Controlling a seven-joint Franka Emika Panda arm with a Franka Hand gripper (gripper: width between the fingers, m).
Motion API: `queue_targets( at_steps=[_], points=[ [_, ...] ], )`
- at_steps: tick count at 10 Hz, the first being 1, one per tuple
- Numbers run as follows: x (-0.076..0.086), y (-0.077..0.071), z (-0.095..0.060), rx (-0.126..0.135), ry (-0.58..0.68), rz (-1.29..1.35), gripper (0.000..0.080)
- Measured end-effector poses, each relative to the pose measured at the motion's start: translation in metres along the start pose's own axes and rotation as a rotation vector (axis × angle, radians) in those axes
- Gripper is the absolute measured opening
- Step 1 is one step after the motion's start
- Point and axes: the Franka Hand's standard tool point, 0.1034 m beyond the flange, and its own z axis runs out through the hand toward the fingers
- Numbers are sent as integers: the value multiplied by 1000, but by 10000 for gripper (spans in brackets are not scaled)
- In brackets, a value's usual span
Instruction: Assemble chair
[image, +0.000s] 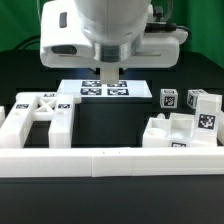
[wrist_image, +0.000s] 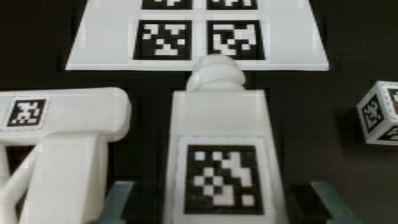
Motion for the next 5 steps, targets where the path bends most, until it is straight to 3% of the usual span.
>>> queue_targets(
  at_steps=[2,3,5],
  points=[
    [18,-3,-5,18,156,-1,285],
    [18,-7,-18,18,232,-11,285],
    [28,-16,-62,5,396,-35,285]
  ],
)
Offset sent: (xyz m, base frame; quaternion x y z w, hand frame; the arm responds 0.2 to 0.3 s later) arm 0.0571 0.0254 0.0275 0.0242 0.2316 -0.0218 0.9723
